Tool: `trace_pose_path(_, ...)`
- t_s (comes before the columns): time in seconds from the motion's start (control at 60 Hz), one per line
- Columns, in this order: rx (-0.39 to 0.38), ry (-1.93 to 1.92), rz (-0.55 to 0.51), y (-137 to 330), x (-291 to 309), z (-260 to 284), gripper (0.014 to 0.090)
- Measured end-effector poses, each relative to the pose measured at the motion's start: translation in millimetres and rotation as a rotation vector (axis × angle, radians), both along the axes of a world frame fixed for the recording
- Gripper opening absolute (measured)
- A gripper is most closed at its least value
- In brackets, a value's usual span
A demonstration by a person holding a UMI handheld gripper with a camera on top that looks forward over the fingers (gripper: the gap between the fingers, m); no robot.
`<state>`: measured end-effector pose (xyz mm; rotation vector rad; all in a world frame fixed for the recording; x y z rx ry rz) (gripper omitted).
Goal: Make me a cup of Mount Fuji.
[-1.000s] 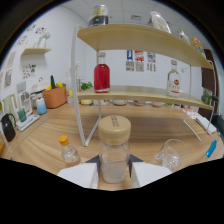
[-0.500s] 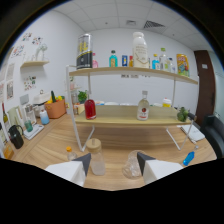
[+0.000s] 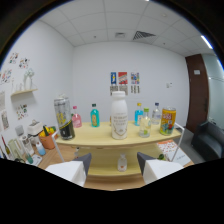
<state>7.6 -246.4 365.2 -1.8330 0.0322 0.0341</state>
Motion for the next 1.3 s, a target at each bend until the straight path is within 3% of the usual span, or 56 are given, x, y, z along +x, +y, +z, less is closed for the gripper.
trace_pose_path(0.167,0.063,0.004,0.015,54,4,53,0.0852)
trace_pose_path(0.383,0.091,-0.030,0.004,127,18,47,0.0833)
trace_pose_path(0.5,0.082,-0.036,0.013,150,19,35,0.0706)
trace_pose_path(0.567,0.083,-0.033,0.009,159,21,30,0.0521)
trace_pose_path(0.667,0.109,-0.011,0.003,158,21,32,0.0502)
trace_pose_path(0.85,0.077,0.041,0.053,142,15,38,0.0483)
trace_pose_path(1.067,0.190,0.052,0.092,81,25,77,0.0482)
trace_pose_path(1.167,0.174,0.056,0.082,55,41,48,0.0479)
trace_pose_path(1.3,0.092,0.076,0.053,30,65,-40,0.0479)
